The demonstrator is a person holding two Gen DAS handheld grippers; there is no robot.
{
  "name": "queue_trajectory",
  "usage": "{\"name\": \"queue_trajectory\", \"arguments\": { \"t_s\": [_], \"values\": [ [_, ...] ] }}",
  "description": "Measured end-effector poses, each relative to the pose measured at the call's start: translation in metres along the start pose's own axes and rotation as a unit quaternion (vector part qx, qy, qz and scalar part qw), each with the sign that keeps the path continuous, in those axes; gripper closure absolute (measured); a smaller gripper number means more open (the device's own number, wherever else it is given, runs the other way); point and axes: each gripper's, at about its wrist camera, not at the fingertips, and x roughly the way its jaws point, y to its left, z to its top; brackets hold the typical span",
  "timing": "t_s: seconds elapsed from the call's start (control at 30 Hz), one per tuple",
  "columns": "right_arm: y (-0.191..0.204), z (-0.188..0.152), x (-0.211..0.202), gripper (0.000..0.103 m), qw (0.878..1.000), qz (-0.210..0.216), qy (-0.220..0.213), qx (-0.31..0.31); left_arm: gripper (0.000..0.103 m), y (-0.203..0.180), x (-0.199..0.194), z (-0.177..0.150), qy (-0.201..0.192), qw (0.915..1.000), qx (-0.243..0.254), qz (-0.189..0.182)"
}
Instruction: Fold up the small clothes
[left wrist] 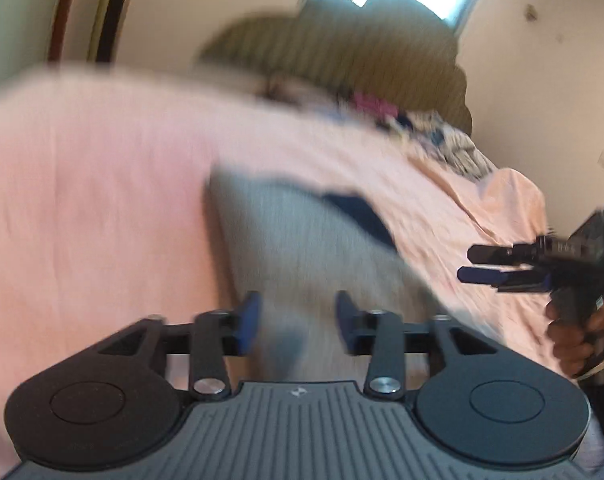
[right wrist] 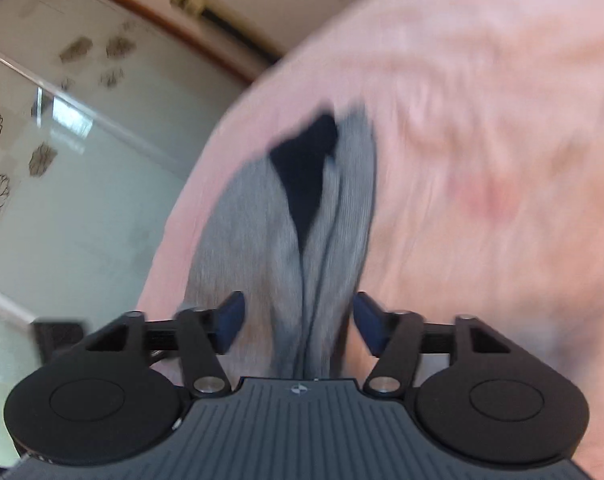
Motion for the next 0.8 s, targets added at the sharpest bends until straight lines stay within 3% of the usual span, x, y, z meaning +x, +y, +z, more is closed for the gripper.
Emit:
{"name": "queue_trajectory", "arguments": {
  "t_s": [0.07,0.17,0.23,0.33,0.4,0.6,0.7,0.8],
  "values": [
    [0.016,0.021,0.011,0.033,1.0,0.007,-0.024,-0.017,0.031,-0.025,0.017,0.015,-0.026,0.9983,0.05,0.015],
    [0.03,0.056,0.068,0.021,0.999,0.039,-0.009,-0.029,0.031,-0.049,0.078,0.022,0.02,0.9926,0.102,0.063],
    [0.033,0.076,0.113,0.019,0.999,0.003,0.003,-0.032,0.031,-0.048,0.112,0.013,0.062,0.9882,0.108,0.09],
    [0.025,0.083,0.172,0.019,0.994,-0.087,0.048,-0.052,0.029,-0.048,0.114,0.006,0.048,0.9876,0.115,0.096],
    [0.022,0.07,0.176,0.017,0.989,-0.099,0.039,-0.103,0.028,-0.05,0.115,0.006,0.047,0.9876,0.116,0.095],
    [0.041,0.068,0.163,0.023,0.983,-0.142,0.054,-0.102,0.028,-0.054,0.121,0.008,0.043,0.9882,0.116,0.09],
    [0.056,0.055,0.153,0.016,0.983,-0.125,0.044,-0.131,0.025,-0.058,0.126,0.006,0.039,0.9873,0.125,0.09],
    [0.041,0.05,0.169,0.012,0.976,-0.149,0.062,-0.144,0.025,-0.059,0.127,0.004,0.035,0.9859,0.137,0.089]
  ]
}}
